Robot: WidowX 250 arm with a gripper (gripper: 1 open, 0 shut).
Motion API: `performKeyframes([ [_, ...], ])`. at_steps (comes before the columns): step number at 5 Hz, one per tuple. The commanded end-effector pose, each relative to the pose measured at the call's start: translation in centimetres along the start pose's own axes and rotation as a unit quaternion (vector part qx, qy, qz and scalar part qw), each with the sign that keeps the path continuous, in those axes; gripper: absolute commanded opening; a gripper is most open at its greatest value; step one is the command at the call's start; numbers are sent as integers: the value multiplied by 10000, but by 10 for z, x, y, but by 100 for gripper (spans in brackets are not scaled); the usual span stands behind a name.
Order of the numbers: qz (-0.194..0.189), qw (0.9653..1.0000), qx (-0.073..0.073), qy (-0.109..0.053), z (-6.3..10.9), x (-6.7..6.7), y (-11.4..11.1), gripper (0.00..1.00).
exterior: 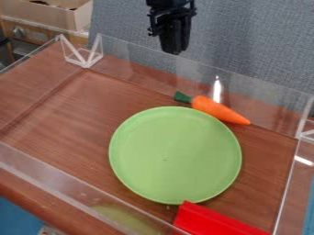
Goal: Put the carrot on the left side
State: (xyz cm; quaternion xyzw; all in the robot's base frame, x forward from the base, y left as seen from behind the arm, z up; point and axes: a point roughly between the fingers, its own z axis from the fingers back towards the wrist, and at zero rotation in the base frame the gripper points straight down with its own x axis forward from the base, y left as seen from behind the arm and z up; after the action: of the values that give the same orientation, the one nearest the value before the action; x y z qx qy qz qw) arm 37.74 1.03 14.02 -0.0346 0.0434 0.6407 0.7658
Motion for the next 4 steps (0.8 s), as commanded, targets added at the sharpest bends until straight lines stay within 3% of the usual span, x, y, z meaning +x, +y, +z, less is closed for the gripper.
performKeyframes([
  [1, -376, 9990, -197, -104, 19, 4, -13, 100],
  [2, -367, 9992, -126, -105, 19, 3, -17, 0],
  [3, -316, 9993, -81, -194, -3, -5, -30, 100],
  [4, -650, 9975, 6, -263, -30, -29, -47, 100],
])
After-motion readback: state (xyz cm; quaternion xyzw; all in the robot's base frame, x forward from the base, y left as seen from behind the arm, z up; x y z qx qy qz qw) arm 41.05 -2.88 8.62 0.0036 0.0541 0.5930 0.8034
